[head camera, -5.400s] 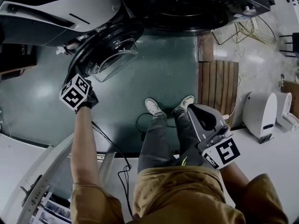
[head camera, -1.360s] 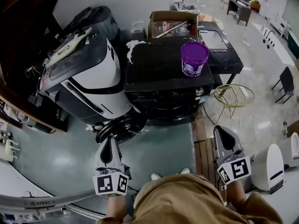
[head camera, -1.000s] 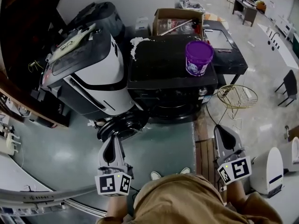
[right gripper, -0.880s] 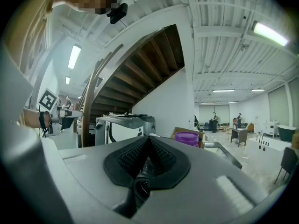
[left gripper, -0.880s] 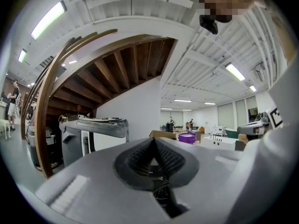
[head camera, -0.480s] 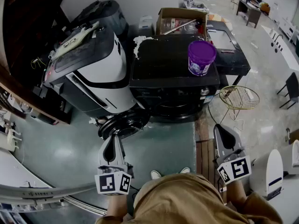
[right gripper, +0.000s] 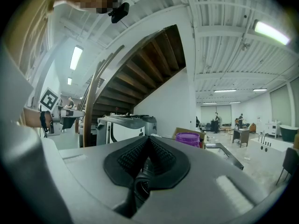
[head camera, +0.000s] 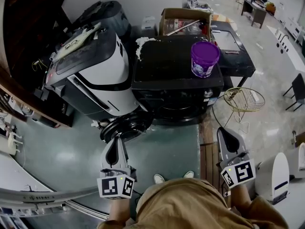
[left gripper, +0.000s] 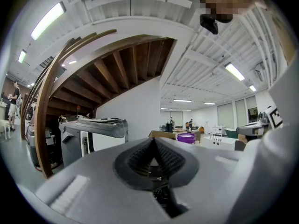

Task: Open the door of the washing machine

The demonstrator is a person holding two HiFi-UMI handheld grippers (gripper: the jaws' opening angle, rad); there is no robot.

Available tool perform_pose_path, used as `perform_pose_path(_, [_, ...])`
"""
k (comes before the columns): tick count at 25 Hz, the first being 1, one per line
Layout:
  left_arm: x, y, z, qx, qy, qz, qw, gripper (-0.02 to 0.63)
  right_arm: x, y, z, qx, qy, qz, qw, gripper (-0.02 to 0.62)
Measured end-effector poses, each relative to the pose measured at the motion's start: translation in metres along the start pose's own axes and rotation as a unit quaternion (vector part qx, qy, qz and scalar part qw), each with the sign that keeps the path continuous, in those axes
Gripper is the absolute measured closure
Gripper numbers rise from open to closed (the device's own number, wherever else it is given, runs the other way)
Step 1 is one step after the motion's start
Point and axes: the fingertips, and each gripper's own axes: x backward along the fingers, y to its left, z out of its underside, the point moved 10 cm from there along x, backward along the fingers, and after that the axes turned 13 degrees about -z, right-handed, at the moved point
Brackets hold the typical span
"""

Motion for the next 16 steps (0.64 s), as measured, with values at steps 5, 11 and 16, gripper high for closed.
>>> perform_pose_path(5, [-0.003,-0.008,0.000,-0.003,0.000,0.004,1.0000,0.546,0.003,-0.006,0.002,0.000,0.000,0.003,1.000,0.591])
perform_pose_path(11, [-0.004,-0.016,0.000,-0.005,0.000,0.002,1.0000,0.545,0.005,-0.015,0.002,-0.001,-0.004,0.003,1.000,0.591])
perform_pose_path(16, [-0.004,-0.020,0.004,-0.007,-0.003,-0.001,1.0000,0.546,0.007,-0.019,0.006,-0.005,-0.003,-0.002,1.000,0.592])
